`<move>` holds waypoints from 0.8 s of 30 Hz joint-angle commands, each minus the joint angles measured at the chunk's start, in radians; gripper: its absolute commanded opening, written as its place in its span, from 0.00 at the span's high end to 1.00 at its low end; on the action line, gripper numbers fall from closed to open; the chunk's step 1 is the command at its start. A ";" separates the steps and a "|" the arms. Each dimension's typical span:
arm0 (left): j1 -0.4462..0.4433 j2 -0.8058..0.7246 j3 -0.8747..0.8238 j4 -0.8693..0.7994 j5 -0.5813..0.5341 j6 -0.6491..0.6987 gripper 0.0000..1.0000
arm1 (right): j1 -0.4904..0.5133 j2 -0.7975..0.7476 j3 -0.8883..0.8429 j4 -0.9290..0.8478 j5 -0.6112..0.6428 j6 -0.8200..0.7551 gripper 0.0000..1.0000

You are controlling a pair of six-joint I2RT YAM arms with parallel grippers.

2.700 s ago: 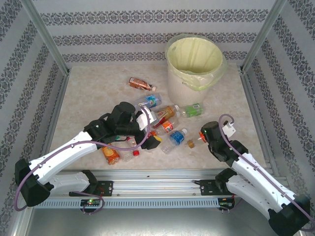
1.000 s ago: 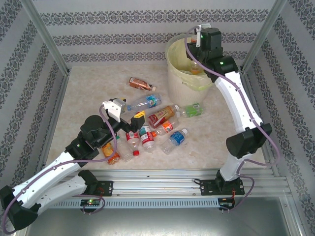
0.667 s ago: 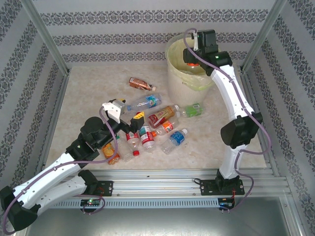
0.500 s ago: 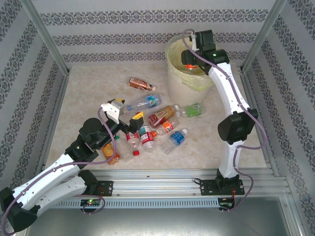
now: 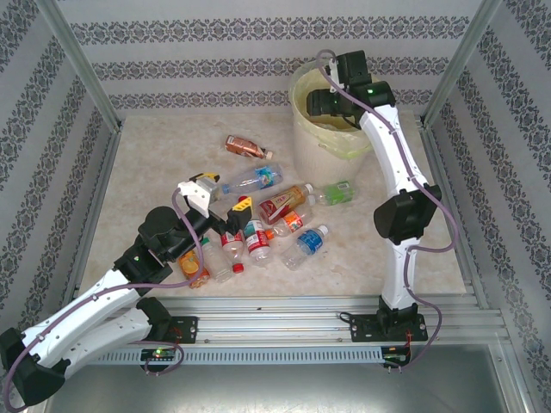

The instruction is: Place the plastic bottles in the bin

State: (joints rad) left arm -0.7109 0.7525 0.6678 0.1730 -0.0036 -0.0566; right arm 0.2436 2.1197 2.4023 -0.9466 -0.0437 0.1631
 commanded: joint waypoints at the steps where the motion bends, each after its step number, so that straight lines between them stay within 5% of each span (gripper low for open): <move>1: 0.015 -0.010 0.007 0.033 0.028 0.018 0.00 | -0.018 -0.058 0.023 -0.003 -0.018 0.035 0.18; 11: 0.015 -0.011 0.014 0.009 0.090 0.050 0.00 | -0.023 -0.236 -0.084 0.034 0.001 0.080 0.19; 24: 0.015 0.070 0.187 -0.347 0.311 0.237 0.00 | -0.001 -0.665 -0.656 0.180 -0.004 0.361 0.24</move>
State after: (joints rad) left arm -0.7063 0.8047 0.8040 -0.0475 0.2291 0.1032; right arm 0.2272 1.5291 1.8286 -0.8177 -0.0433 0.4168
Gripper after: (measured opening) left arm 0.998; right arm 0.768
